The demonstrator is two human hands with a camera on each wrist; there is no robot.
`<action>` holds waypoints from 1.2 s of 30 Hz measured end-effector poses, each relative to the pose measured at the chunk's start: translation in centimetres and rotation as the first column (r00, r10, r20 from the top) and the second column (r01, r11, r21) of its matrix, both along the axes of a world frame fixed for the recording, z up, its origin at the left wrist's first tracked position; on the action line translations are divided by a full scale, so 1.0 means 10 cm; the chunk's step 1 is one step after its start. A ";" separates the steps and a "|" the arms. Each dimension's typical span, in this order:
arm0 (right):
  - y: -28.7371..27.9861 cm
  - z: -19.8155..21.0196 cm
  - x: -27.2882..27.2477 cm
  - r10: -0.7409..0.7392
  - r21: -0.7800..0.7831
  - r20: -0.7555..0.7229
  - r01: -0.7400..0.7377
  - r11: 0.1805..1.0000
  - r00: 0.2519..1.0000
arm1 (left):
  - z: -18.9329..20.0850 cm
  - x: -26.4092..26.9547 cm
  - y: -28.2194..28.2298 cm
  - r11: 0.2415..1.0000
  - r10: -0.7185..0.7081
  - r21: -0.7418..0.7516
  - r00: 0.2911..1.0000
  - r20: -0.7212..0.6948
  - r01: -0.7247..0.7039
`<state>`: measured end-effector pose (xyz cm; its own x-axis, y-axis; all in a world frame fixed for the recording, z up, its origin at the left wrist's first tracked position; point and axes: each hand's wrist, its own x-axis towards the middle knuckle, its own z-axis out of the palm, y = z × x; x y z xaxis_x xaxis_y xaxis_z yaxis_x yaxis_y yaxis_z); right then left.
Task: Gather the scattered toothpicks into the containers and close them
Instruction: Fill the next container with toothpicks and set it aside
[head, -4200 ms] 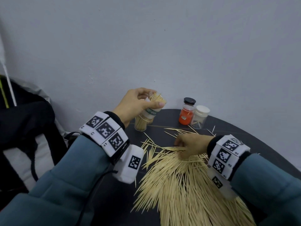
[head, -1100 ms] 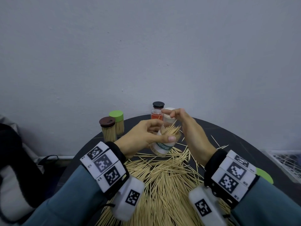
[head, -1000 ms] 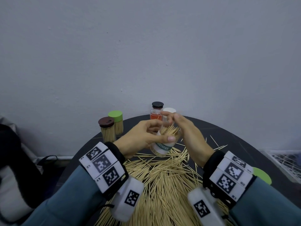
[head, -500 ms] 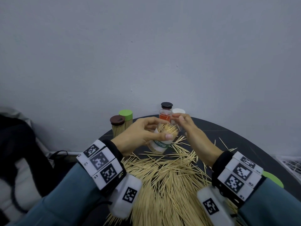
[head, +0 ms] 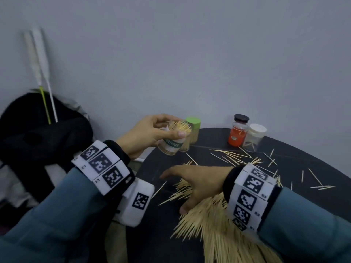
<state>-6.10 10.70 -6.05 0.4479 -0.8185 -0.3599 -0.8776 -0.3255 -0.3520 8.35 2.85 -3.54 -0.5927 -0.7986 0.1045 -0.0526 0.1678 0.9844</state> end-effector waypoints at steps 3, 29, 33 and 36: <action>-0.11 -0.08 0.24 0.113 0.011 -0.061 -0.112 0.994 0.992 | 0.00 0.10 -0.01 1.000 0.028 -0.013 1.000 0.010 -0.028; 0.18 -0.14 -0.63 -0.026 -0.078 -0.039 0.023 0.997 0.999 | 0.04 -0.31 0.06 0.999 -0.037 -0.019 0.999 0.040 0.038; 0.21 -0.10 -0.63 -0.036 -0.117 -0.133 0.020 0.993 0.990 | 0.05 -0.30 0.07 0.999 -0.043 -0.026 0.998 0.039 0.044; 0.26 -0.06 -0.44 -0.026 -0.105 -0.048 0.021 0.994 0.999 | 0.06 -0.29 0.08 0.999 -0.036 -0.025 0.998 0.041 0.037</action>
